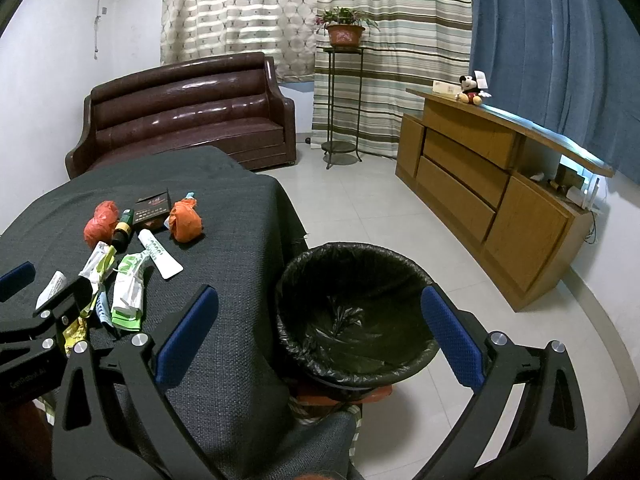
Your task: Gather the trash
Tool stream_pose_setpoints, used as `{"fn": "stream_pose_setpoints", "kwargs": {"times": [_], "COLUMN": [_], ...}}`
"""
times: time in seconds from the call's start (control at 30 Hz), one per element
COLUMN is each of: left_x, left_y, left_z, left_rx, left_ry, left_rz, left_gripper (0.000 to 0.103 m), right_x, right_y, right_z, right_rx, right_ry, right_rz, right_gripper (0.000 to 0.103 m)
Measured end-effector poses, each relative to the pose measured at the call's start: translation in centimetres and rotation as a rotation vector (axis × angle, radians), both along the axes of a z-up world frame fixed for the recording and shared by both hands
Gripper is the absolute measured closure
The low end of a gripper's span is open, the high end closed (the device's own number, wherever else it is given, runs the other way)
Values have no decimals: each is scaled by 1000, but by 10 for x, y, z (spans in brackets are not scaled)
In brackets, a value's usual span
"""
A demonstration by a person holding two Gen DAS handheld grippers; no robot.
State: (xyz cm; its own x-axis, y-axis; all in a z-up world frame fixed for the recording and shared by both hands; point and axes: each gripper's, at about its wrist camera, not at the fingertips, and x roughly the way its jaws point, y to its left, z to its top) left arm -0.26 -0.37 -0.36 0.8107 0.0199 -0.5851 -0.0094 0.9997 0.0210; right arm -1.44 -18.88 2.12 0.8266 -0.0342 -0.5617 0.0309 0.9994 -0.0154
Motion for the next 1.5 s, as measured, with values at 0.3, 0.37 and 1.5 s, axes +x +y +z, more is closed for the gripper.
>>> {"fn": "stream_pose_setpoints", "kwargs": {"times": [0.3, 0.37, 1.5], "left_x": [4, 3, 1], "left_y": [1, 1, 2], "left_z": [0, 0, -4], "left_rx": [0, 0, -6], "left_ry": [4, 4, 7], "left_rz": [1, 1, -9], "left_gripper": [6, 6, 6], "right_x": [0, 0, -1], "right_y": [0, 0, 5], "right_z": [0, 0, -10], "right_rx": [1, 1, 5], "right_ry": [0, 1, 10], "right_rz": [-1, 0, 2], "right_gripper": [4, 4, 4]}}
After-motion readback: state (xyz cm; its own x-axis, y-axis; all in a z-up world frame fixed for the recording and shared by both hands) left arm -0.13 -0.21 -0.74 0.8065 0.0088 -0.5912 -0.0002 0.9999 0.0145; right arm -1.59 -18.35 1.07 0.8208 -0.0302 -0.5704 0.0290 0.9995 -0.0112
